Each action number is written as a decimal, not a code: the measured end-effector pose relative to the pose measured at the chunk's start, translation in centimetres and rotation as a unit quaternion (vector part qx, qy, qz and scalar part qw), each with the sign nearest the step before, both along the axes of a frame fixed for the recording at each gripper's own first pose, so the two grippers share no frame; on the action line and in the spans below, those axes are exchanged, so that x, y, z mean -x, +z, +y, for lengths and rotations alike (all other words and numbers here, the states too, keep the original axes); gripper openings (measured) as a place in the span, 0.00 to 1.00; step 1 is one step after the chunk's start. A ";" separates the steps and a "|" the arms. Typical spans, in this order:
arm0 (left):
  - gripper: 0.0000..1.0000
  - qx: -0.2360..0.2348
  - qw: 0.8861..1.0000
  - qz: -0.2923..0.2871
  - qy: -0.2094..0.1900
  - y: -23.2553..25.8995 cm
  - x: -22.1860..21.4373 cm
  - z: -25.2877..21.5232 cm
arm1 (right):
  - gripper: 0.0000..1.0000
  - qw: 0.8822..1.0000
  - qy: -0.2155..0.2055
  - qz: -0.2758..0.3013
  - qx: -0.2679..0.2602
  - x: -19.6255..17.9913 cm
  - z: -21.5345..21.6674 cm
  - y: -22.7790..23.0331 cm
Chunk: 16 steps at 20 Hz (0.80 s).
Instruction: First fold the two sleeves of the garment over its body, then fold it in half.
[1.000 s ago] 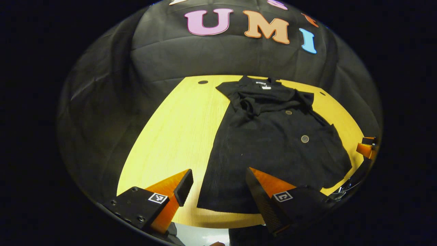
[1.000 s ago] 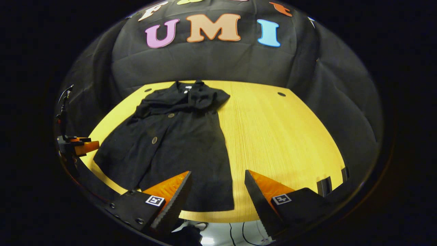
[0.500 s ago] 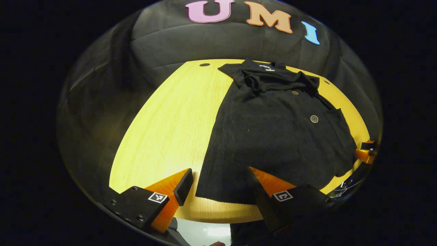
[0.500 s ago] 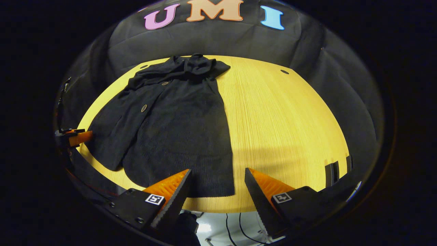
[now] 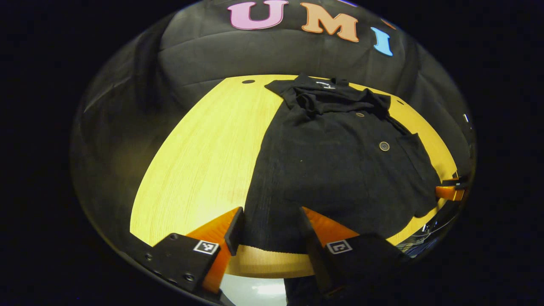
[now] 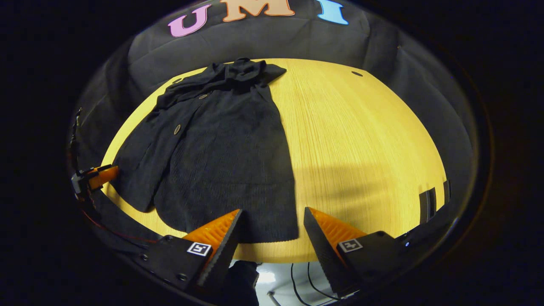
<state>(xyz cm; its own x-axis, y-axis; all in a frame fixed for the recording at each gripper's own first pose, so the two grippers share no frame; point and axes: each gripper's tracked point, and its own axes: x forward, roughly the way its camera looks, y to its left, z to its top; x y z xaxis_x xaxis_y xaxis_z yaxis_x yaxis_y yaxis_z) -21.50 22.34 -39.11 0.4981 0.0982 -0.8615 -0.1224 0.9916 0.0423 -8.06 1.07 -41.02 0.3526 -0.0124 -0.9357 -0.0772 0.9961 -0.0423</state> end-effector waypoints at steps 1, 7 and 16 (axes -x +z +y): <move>0.66 0.004 1.000 -0.005 -0.003 -0.1 0.0 -0.5 | 0.89 1.000 0.006 -0.001 -0.003 -0.1 0.3 -0.1; 0.16 0.016 1.000 -0.014 -0.003 0.0 0.5 -1.6 | 0.34 0.999 0.031 -0.015 -0.033 0.4 2.2 -0.3; 0.00 0.024 0.999 -0.024 0.001 0.4 1.8 -2.8 | 0.07 0.998 0.032 -0.015 -0.059 2.3 2.3 0.0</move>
<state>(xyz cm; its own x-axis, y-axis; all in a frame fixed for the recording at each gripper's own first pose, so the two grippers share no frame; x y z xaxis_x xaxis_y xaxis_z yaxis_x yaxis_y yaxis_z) -23.32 19.57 -38.71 0.5397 0.0580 -0.8399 -0.1246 0.9921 -0.0115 -10.33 3.38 -41.04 0.3779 0.1201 -0.9180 -0.1408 0.9875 0.0712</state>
